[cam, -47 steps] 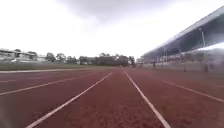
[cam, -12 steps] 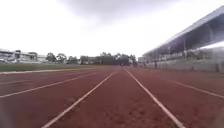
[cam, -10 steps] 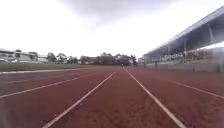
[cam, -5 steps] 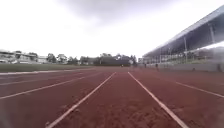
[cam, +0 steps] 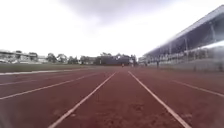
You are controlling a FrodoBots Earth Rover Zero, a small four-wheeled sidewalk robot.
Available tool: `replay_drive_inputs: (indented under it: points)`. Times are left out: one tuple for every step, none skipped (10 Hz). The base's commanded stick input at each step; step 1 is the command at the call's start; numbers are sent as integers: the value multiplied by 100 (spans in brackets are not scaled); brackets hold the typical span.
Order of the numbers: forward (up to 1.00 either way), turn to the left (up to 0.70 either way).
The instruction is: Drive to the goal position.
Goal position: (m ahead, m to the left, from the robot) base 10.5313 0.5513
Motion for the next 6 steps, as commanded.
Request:
replay_drive_inputs:
  points:
    - [45, 0]
    - [45, 0]
    - [45, 0]
    - [45, 0]
    - [45, 0]
    - [45, 0]
